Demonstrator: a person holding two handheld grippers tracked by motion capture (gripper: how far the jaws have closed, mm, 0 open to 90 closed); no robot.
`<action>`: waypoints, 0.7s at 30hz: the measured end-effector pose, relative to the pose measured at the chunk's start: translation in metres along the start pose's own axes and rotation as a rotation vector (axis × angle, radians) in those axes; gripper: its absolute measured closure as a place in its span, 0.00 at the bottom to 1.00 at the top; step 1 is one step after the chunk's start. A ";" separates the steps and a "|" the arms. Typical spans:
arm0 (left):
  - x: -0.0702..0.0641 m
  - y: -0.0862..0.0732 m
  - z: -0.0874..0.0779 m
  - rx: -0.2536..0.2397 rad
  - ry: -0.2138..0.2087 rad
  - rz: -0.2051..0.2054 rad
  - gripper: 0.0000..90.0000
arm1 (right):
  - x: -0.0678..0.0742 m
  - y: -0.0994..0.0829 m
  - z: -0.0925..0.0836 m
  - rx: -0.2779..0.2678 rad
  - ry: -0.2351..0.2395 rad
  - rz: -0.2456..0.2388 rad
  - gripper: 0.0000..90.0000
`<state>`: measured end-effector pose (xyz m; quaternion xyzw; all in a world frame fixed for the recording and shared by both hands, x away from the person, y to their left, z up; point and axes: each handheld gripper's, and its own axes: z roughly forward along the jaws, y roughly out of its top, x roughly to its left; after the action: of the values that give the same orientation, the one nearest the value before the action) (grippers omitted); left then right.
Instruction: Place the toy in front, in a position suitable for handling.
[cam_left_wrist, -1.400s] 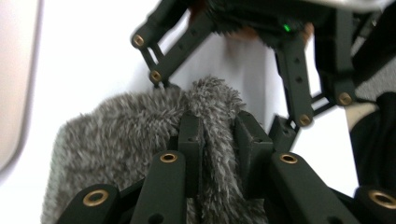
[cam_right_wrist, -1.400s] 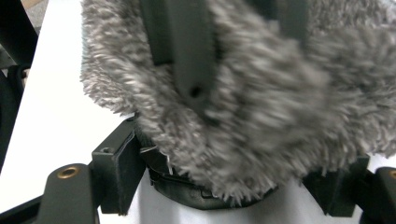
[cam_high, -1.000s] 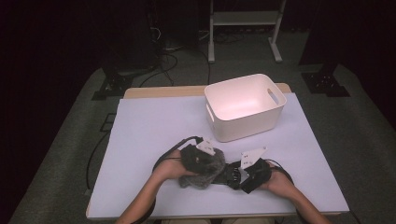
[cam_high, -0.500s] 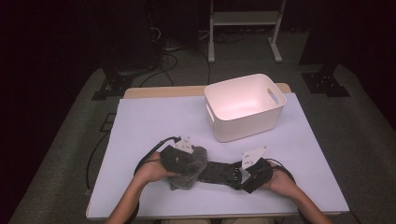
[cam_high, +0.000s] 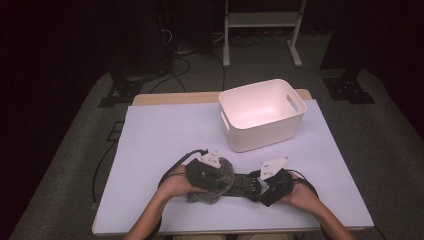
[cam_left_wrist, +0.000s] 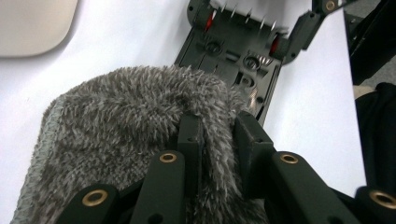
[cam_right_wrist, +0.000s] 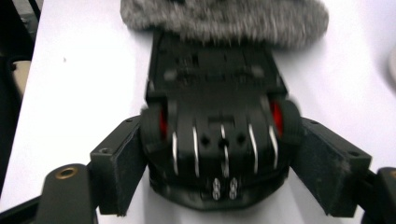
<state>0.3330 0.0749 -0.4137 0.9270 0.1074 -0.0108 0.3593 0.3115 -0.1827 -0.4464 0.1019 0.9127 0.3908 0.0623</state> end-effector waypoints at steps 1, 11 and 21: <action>0.000 0.002 0.002 0.000 -0.004 0.002 0.83 | 0.001 0.002 0.000 -0.004 -0.005 -0.007 0.23; 0.002 0.014 0.009 0.003 0.014 0.013 0.82 | 0.007 0.021 0.008 -0.017 -0.030 -0.056 0.20; 0.001 0.015 0.008 0.020 0.019 0.025 0.82 | 0.016 0.020 0.006 -0.010 -0.054 -0.106 0.19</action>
<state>0.3374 0.0585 -0.4097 0.9318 0.0990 0.0014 0.3493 0.2999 -0.1612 -0.4364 0.0639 0.9127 0.3888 0.1082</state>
